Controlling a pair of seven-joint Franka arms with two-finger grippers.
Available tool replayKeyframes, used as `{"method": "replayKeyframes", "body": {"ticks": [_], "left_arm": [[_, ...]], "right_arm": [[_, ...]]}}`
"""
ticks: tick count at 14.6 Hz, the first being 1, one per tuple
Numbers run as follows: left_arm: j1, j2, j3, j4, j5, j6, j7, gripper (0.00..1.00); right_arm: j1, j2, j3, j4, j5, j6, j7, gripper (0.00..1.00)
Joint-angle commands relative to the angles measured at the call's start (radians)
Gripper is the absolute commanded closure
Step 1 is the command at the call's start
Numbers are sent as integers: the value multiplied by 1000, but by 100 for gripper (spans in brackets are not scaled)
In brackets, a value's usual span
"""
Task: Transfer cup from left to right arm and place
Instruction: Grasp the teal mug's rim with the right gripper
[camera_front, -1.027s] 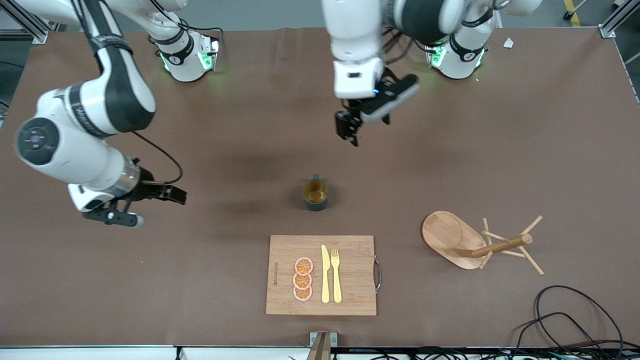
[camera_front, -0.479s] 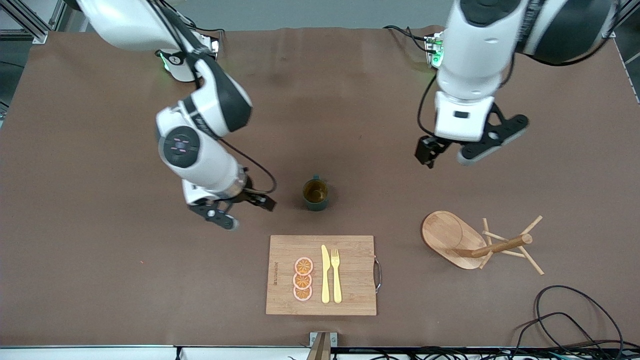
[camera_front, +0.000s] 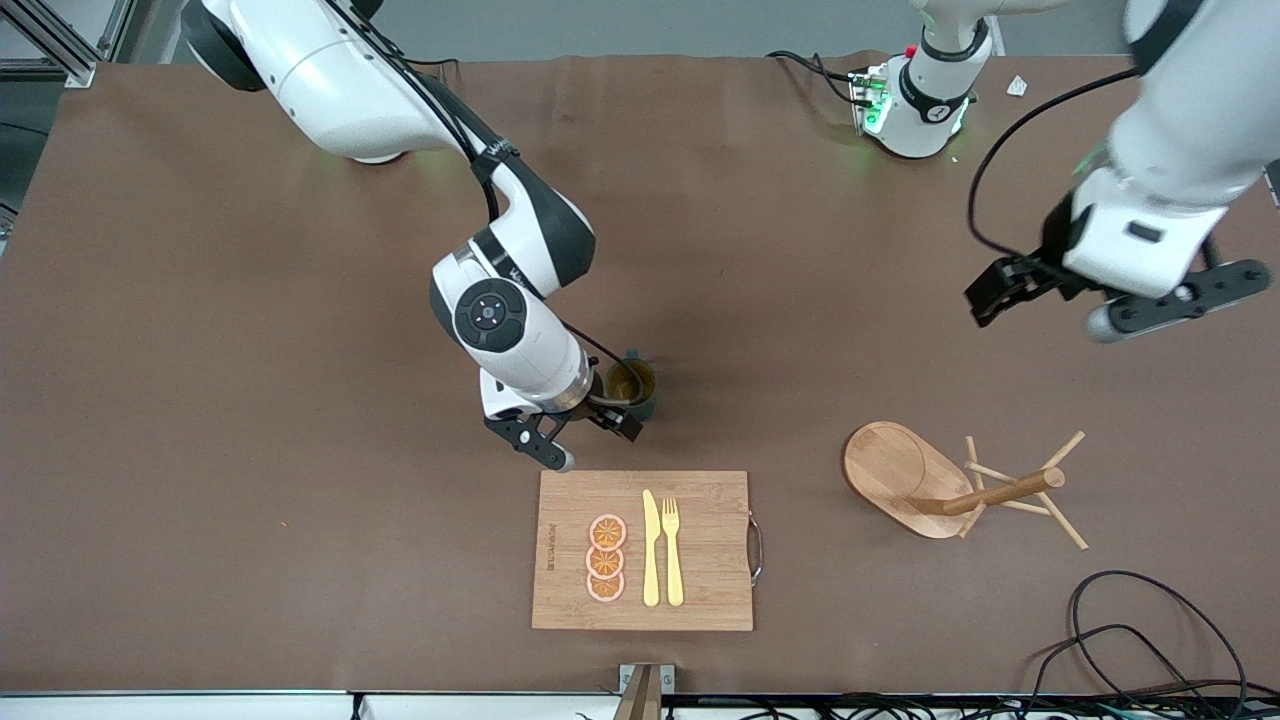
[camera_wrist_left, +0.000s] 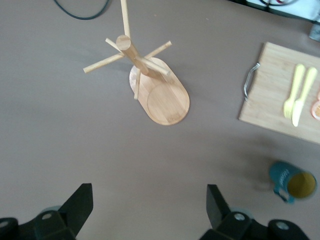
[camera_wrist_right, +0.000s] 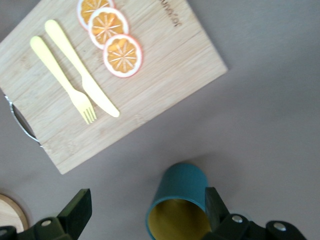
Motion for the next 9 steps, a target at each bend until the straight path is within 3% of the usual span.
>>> {"method": "replayKeyframes", "body": {"ticks": [1, 6, 9], "left_arm": [[22, -74, 30, -21, -38, -68, 118, 0], [20, -169, 142, -125, -36, -79, 455, 0], [16, -171, 167, -125, -36, -99, 499, 0]], "right_arm": [[44, 41, -8, 34, -10, 28, 33, 0], [92, 83, -11, 31, -16, 62, 39, 0], [112, 103, -9, 20, -67, 103, 40, 4]]}}
